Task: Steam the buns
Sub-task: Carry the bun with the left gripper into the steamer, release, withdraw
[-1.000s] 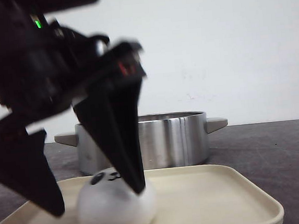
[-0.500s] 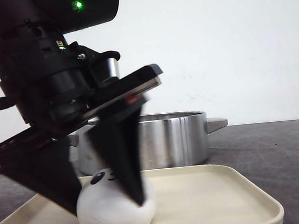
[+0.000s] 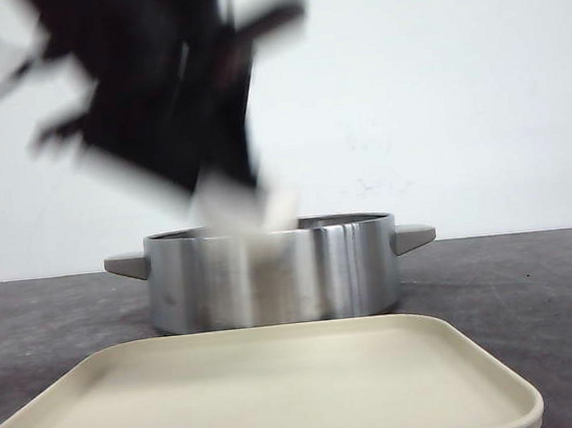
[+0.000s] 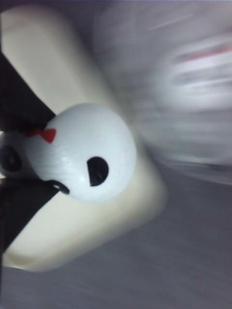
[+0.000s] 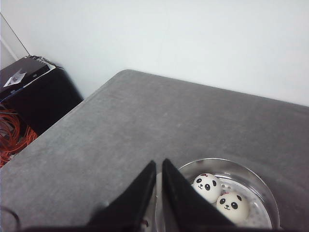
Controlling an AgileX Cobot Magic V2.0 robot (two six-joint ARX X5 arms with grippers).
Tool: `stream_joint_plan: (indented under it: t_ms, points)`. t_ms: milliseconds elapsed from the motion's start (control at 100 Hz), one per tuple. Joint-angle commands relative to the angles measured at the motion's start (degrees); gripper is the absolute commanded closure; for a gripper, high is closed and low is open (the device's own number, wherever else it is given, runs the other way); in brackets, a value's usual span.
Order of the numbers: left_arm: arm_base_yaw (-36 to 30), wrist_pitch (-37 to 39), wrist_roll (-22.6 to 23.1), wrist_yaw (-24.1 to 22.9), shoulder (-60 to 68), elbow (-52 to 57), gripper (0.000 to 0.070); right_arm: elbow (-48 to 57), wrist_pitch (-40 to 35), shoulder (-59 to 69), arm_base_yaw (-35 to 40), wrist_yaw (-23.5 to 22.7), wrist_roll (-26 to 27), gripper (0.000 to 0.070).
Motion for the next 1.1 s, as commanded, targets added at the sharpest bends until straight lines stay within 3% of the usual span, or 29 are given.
stream_joint_plan:
  t_ms: [0, 130, 230, 420, 470, 530, 640, 690, 920, 1090]
  points:
    - [2.54, -0.02, 10.01, -1.14, 2.54, 2.82, 0.0691, 0.87, 1.09, 0.44, 0.57, -0.04, -0.66, 0.0687]
    - [8.72, 0.09, 12.39, -0.83, 7.5, 7.04, 0.0693, 0.87, 1.09, 0.46, 0.55, -0.02, -1.16, 0.0687]
    - [12.79, 0.63, 12.41, 1.99, 11.5, 8.52, 0.0693, 0.87, 0.96, 0.48, 0.55, 0.02, -2.36, 0.0687]
    - [16.68, 1.6, 12.15, 3.65, 17.97, 8.81, 0.0689, 0.87, 0.9, 0.5, 0.5, 0.2, -3.26, 0.0687]
    - [17.03, 1.53, 11.96, 3.65, 19.23, 8.81, 0.0655, 0.87, 0.85, 0.5, 0.5, 0.2, -3.3, 0.0687]
    - [17.35, 1.2, 11.93, 3.65, 20.24, 8.81, 0.0526, 0.87, 0.59, 0.5, 0.5, 0.2, -3.48, 0.0687]
    - [17.44, 1.03, 11.89, 3.63, 20.72, 8.81, 0.0127, 0.87, 0.07, 0.5, 0.5, 0.37, -3.67, 0.0687]
    - [17.44, 1.18, 11.91, 3.65, 20.72, 8.81, 0.0057, 0.85, -0.04, 0.52, 0.48, 0.94, -3.72, 0.0687]
    - [17.44, -3.17, 11.87, 3.45, 19.41, 10.19, 0.0079, 0.22, -1.62, 0.61, 0.5, 2.14, -5.2, 0.0687]
    - [17.57, -3.1, 8.17, -0.13, 10.99, 10.21, 0.0398, -4.63, -1.51, 0.57, 0.5, 7.45, -5.46, 0.0687]
